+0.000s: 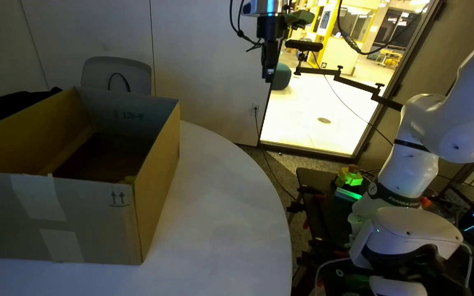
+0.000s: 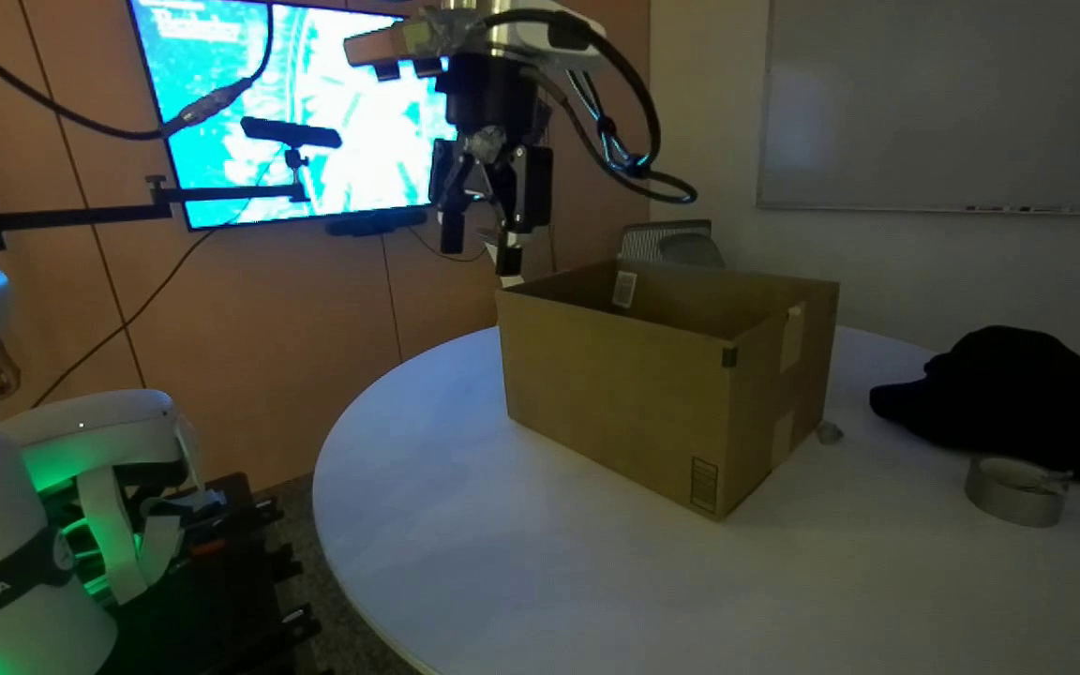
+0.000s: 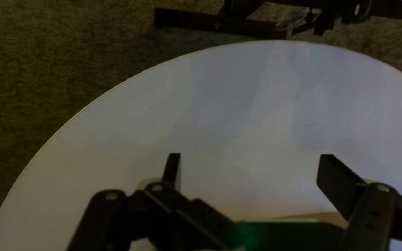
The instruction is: Pick up the pen, put it on the towel, fold the the towel and put it in the box.
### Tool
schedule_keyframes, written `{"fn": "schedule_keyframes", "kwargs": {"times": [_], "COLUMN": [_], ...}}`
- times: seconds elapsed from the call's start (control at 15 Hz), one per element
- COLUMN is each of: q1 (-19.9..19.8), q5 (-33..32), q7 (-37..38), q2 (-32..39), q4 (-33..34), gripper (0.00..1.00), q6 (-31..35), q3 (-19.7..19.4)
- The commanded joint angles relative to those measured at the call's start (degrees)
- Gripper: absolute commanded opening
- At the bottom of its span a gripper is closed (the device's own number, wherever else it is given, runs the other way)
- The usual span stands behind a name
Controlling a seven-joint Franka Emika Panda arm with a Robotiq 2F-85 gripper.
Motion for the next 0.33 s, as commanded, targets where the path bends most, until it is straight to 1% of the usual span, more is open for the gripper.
{"fn": "schedule_keyframes", "kwargs": {"times": [0.0,0.27], "q1": [0.7,0.7], "q5": [-0.1,-0.1], "q7": [-1.4,-1.7], "q2": [-0.9,-0.8], "q4": [-0.5,-0.9], "gripper": [1.00,1.00], "q6": [-1.0,-1.1], "q3": [-0.9,-1.0]}}
